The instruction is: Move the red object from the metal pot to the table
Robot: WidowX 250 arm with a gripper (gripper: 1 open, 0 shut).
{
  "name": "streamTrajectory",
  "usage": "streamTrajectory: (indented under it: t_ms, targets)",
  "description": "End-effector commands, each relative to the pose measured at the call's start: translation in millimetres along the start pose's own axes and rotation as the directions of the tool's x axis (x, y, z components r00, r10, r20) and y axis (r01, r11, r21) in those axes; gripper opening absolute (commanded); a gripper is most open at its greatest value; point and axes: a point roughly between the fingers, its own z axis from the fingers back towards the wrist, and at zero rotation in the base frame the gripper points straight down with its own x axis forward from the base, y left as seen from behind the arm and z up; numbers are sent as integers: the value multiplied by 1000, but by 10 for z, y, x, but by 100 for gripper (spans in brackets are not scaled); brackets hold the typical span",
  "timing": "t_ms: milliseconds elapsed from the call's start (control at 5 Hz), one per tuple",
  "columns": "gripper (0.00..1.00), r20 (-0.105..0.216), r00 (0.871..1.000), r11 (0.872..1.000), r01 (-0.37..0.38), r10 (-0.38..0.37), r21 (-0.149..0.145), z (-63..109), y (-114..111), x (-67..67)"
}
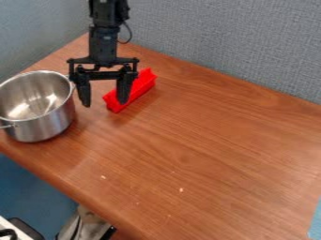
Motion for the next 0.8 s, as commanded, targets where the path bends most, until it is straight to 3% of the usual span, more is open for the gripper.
streamTrajectory:
  t_ms: [0, 200, 600]
  targets:
    - [100, 60, 995, 994, -82, 86, -67, 300, 79, -89]
    - [100, 62, 987, 986, -142, 147, -85, 379, 112, -178]
    - [100, 77, 987, 989, -134, 139, -70, 693, 89, -361]
